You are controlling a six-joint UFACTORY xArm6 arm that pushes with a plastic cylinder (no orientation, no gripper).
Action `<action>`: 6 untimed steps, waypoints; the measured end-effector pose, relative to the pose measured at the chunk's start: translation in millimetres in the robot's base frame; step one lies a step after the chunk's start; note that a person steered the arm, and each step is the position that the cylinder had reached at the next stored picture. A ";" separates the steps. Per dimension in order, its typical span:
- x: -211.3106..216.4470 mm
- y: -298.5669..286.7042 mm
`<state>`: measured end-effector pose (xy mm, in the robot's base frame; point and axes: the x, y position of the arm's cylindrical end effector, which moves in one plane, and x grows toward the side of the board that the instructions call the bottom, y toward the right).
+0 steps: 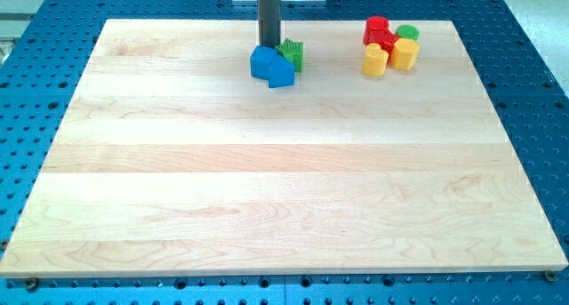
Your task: Move the blue blocks towards the center of the board
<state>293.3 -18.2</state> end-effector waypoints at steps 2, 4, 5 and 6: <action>10.0 12.6; -70.7 64.3; -87.7 96.2; -87.9 165.5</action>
